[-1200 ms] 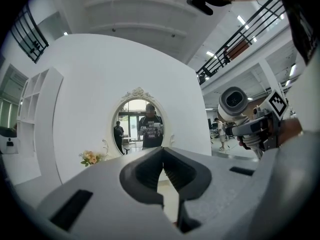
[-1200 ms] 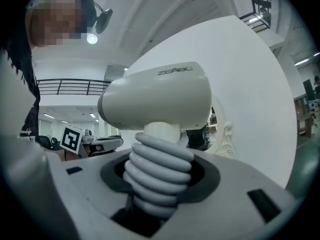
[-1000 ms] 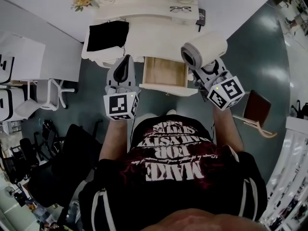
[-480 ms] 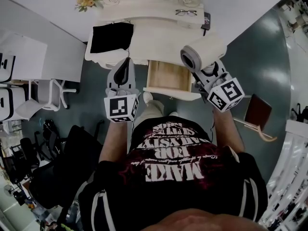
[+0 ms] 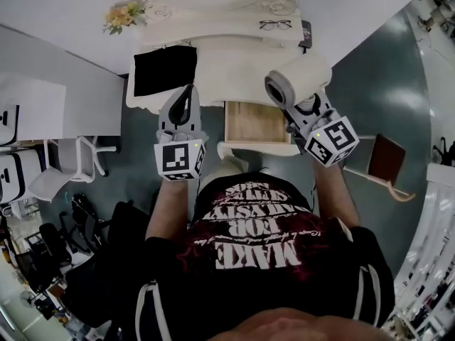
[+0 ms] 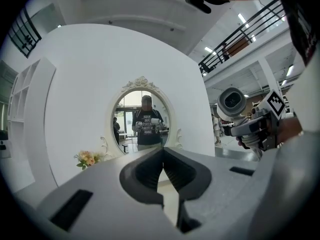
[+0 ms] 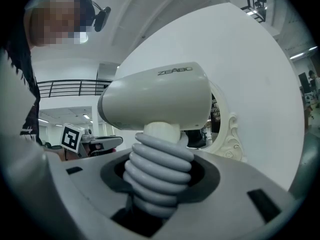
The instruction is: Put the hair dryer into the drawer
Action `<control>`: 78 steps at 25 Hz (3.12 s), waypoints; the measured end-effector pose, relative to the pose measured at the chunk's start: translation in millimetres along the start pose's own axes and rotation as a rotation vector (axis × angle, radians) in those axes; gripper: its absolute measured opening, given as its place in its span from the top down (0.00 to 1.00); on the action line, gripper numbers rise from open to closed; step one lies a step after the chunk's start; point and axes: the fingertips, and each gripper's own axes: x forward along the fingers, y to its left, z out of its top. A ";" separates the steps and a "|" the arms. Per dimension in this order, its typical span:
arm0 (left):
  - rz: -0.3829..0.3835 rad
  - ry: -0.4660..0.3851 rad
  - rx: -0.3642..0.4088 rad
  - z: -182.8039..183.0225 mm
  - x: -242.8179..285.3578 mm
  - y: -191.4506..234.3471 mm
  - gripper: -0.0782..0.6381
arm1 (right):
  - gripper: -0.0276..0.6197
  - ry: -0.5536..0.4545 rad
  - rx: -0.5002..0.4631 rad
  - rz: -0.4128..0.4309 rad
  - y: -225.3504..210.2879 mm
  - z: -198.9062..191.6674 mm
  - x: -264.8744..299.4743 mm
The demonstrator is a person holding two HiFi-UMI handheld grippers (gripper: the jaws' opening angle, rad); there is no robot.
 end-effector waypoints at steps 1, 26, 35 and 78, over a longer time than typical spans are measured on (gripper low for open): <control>-0.005 0.003 -0.002 -1.9 3.1 3.4 0.88 | 0.65 0.006 0.003 -0.004 0.1 -2.3 3.6; -0.067 0.051 -0.016 -25.5 31.4 9.6 0.88 | 0.65 0.324 0.064 -0.038 -23.1 -185.7 31.8; -0.063 0.063 -0.016 -30.6 27.9 5.3 0.88 | 0.65 0.424 0.081 -0.039 -28.4 -239.9 29.0; 0.004 0.116 0.006 -43.9 -8.9 30.6 0.88 | 0.64 0.865 0.060 0.093 -8.3 -410.2 16.0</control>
